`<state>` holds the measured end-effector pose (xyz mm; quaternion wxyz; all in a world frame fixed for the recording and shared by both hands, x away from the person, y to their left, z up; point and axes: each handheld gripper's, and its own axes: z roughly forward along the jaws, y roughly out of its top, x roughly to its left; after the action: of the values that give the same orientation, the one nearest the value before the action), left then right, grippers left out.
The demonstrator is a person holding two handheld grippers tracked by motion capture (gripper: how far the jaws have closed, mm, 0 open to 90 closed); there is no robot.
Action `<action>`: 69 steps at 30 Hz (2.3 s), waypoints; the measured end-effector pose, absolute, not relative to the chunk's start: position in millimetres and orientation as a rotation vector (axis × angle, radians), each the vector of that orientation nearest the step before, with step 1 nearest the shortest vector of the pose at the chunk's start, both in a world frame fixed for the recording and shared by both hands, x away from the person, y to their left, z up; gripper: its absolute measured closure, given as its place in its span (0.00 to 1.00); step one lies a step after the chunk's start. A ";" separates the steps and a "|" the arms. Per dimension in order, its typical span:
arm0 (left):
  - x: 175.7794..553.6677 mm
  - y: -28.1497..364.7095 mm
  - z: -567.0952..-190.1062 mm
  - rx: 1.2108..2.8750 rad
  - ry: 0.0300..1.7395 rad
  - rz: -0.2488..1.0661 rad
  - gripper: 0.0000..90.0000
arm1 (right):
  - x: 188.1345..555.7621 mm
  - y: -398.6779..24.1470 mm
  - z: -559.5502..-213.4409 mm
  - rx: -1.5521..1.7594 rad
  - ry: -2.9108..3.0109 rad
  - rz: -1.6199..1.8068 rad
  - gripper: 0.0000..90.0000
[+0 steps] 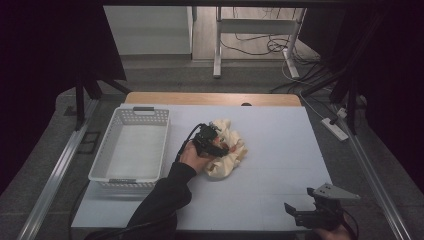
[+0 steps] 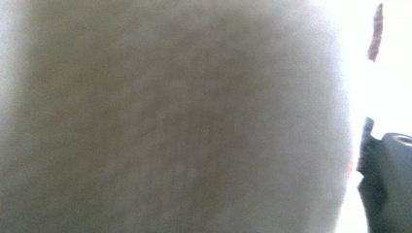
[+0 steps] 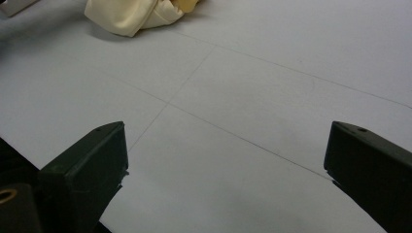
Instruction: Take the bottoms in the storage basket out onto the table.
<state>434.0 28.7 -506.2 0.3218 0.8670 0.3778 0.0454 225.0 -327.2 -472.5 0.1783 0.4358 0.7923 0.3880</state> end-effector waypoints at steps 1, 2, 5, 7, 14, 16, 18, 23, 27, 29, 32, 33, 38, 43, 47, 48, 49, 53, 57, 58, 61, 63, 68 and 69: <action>433.8 29.0 -506.0 2.272 0.990 0.123 0.23 | 225.0 -327.2 -472.5 1.232 2.241 1.097 0.03; 433.4 29.5 -505.7 2.264 0.986 0.127 0.21 | 225.0 -327.2 -472.5 1.232 2.241 1.097 0.03; 432.9 30.9 -504.8 2.256 0.974 0.140 0.16 | 225.1 -327.1 -472.6 1.232 2.242 1.097 0.03; 432.8 31.6 -504.2 2.252 0.969 0.145 0.12 | 225.1 -327.1 -472.7 1.231 2.242 1.098 0.03; 431.4 34.2 -501.9 2.234 0.961 0.137 0.08 | 225.2 -327.0 -472.6 1.231 2.243 1.096 0.03; 430.9 34.2 -500.9 2.237 0.954 0.135 0.06 | 225.1 -327.0 -472.6 1.231 2.243 1.096 0.03; 430.2 33.7 -500.1 2.242 0.946 0.131 0.05 | 225.1 -327.0 -472.6 1.232 2.242 1.096 0.03; 429.0 32.3 -499.1 2.238 0.940 0.136 0.01 | 225.1 -327.0 -472.6 1.231 2.243 1.095 0.03; 428.2 33.3 -499.8 2.217 0.933 0.144 0.00 | 225.1 -327.1 -472.6 1.232 2.242 1.096 0.03; 428.2 35.6 -499.7 2.205 0.925 0.134 0.00 | 225.1 -327.1 -472.6 1.232 2.242 1.096 0.03; 427.3 38.7 -499.0 2.186 0.921 0.139 0.00 | 225.1 -327.1 -472.6 1.233 2.242 1.096 0.03; 427.0 39.5 -498.8 2.182 0.922 0.140 0.00 | 225.1 -327.0 -472.6 1.232 2.242 1.095 0.03; 425.6 43.5 -495.5 2.171 0.900 0.137 0.00 | 225.2 -326.9 -472.6 1.232 2.242 1.095 0.03; 424.2 43.2 -491.8 2.183 0.873 0.149 0.00 | 225.1 -327.0 -472.6 1.234 2.240 1.097 0.03; 423.4 43.0 -490.3 2.193 0.857 0.150 0.00 | 225.1 -327.1 -472.6 1.234 2.241 1.096 0.03; 423.1 43.3 -489.9 2.192 0.855 0.150 0.00 | 225.1 -327.2 -472.6 1.234 2.240 1.096 0.03; 422.9 43.6 -489.5 2.192 0.856 0.149 0.00 | 225.1 -327.2 -472.5 1.234 2.240 1.097 0.03; 422.3 45.0 -487.7 2.190 0.859 0.138 0.00 | 225.1 -327.2 -472.5 1.234 2.240 1.096 0.03; 421.0 47.9 -486.5 2.176 0.858 0.128 0.00 | 225.1 -327.2 -472.6 1.235 2.240 1.095 0.03; 420.4 48.5 -486.5 2.168 0.860 0.126 0.00 | 225.2 -327.2 -472.6 1.235 2.240 1.096 0.03; 419.6 50.8 -485.9 2.164 0.853 0.128 0.00 | 225.1 -327.1 -472.6 1.235 2.240 1.095 0.03; 419.3 51.6 -485.6 2.164 0.849 0.128 0.00 | 225.2 -327.0 -472.6 1.234 2.241 1.095 0.03; 418.3 53.9 -484.8 2.153 0.842 0.119 0.00 | 225.2 -327.0 -472.6 1.236 2.240 1.095 0.03; 418.1 54.1 -484.7 2.150 0.843 0.117 0.00 | 225.2 -327.0 -472.6 1.236 2.240 1.095 0.03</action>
<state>418.1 54.1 -484.7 0.4031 0.8510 0.3335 0.0463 225.2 -327.0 -472.6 0.1783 0.4369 0.7921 0.3871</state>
